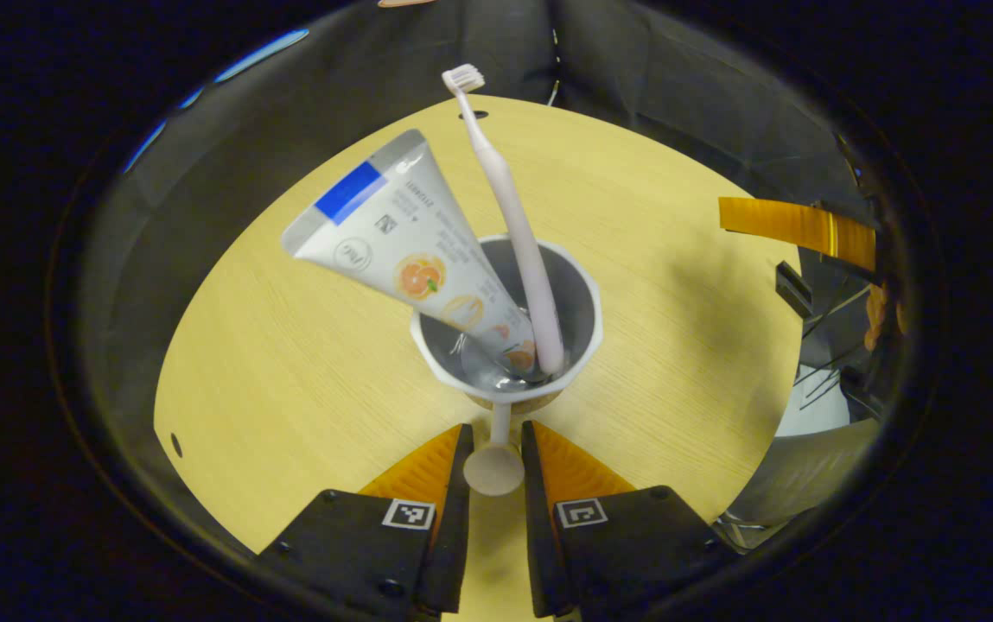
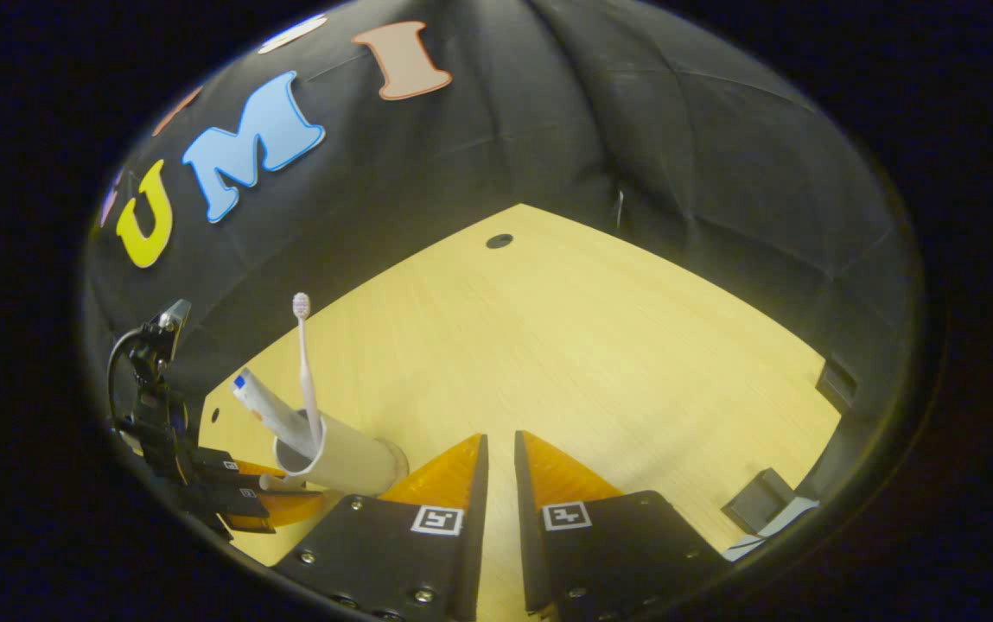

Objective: Put the toothbrush and toothpaste on the desktop into the cup, then pick up the cup and place it on the coaster on the desktop.

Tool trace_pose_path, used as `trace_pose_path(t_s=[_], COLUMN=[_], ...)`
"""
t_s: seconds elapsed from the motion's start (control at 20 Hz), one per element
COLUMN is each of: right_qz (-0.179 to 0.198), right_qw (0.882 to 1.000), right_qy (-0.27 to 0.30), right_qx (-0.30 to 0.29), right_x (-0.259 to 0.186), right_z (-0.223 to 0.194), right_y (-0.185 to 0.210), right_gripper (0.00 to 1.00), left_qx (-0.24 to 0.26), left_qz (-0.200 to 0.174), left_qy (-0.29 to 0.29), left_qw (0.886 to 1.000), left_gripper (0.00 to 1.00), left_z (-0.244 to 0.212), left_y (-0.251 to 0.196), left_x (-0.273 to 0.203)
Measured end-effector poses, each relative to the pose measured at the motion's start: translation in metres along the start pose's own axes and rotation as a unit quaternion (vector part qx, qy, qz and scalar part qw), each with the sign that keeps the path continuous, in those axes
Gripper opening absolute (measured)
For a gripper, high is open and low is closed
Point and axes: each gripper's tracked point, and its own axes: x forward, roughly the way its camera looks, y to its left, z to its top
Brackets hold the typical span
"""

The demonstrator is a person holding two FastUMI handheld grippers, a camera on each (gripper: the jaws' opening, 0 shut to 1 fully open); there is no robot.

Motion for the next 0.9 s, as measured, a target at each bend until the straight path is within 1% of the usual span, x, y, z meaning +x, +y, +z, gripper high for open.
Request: trace_pose_path(t_s=[0.2,0.3,0.45,0.6,0.75,0.9], right_qz=[0.038,0.056,0.08,0.104,0.128,0.15], right_qw=[0.998,0.995,0.99,0.984,0.977,0.967], right_qy=[0.001,0.0,-0.007,-0.019,-0.038,-0.077], right_qx=[-0.055,-0.082,-0.115,-0.143,-0.168,-0.193], right_x=[-0.003,-0.005,-0.008,-0.018,-0.028,-0.044], right_z=[0.005,0.009,0.016,0.027,0.04,0.066], right_y=[0.03,0.046,0.067,0.085,0.109,0.135], right_gripper=[0.19,0.19,0.19,0.19,0.19,0.19], left_qx=[-0.06,-0.089,-0.129,-0.17,-0.195,-0.209], left_qz=[0.017,0.029,0.054,0.078,0.109,0.139], left_qy=[-0.039,-0.061,-0.1,-0.146,-0.197,-0.264], left_qw=[0.997,0.994,0.985,0.971,0.955,0.931], left_gripper=[0.37,0.36,0.36,0.36,0.36,0.36], left_z=[-0.011,-0.013,-0.012,-0.003,0.014,0.046], left_y=[-0.009,-0.017,-0.013,-0.01,0.003,0.012], left_x=[-0.026,-0.037,-0.056,-0.071,-0.092,-0.136])
